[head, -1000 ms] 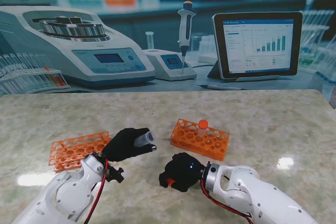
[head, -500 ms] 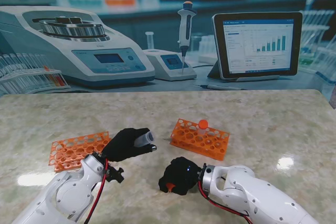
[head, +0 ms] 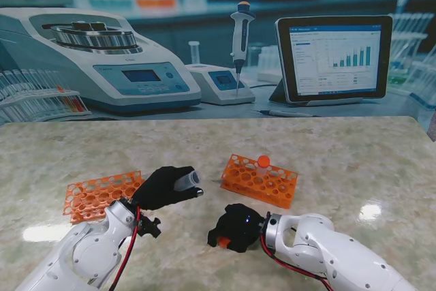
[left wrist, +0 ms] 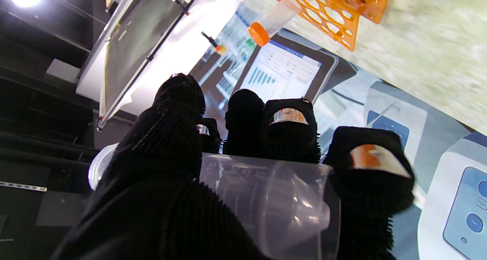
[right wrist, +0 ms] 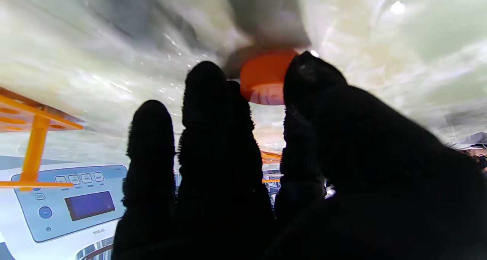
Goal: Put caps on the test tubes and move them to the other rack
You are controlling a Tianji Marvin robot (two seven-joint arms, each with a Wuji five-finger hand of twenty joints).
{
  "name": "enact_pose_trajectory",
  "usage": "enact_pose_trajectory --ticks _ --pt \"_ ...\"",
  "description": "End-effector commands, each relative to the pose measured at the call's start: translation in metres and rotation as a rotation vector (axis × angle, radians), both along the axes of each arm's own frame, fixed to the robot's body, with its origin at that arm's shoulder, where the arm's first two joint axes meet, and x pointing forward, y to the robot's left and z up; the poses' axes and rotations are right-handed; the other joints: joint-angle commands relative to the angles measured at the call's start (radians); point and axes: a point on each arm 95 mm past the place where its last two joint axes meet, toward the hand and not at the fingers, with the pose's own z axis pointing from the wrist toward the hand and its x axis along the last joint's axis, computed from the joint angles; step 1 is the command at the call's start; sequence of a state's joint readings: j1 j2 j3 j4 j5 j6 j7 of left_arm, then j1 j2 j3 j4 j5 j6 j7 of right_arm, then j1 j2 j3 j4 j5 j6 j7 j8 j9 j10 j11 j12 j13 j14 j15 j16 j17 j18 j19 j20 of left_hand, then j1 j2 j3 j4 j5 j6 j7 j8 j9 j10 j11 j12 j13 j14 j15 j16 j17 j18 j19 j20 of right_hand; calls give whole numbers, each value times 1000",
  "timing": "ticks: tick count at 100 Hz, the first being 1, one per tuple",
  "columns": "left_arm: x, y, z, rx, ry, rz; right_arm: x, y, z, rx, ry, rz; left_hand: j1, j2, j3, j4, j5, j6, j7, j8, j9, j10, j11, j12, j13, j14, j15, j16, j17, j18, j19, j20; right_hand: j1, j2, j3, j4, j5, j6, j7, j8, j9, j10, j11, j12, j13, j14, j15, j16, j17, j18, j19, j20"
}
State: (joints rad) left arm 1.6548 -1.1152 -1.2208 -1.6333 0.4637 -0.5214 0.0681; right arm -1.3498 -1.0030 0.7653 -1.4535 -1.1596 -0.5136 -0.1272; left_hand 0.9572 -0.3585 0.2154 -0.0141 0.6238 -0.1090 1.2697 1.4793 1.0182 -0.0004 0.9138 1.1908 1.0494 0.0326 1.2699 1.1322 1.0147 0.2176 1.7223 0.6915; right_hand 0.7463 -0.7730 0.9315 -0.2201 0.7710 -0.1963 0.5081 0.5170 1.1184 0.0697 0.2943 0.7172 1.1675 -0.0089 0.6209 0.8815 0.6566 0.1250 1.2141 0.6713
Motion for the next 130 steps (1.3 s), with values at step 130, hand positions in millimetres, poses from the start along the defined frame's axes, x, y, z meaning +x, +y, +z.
enact_pose_trajectory --ticks 130 --pt "0 -1 0 3 4 0 5 -3 -14 -40 2 -36 33 42 -10 -7 10 -64 83 63 -11 -43 3 -4 2 -16 12 -8 44 -48 150 -25 2 -6 -27 18 -2 -13 258 25 53 -100 109 36 49 -60 -36 -35 119 -37 -50 -57"
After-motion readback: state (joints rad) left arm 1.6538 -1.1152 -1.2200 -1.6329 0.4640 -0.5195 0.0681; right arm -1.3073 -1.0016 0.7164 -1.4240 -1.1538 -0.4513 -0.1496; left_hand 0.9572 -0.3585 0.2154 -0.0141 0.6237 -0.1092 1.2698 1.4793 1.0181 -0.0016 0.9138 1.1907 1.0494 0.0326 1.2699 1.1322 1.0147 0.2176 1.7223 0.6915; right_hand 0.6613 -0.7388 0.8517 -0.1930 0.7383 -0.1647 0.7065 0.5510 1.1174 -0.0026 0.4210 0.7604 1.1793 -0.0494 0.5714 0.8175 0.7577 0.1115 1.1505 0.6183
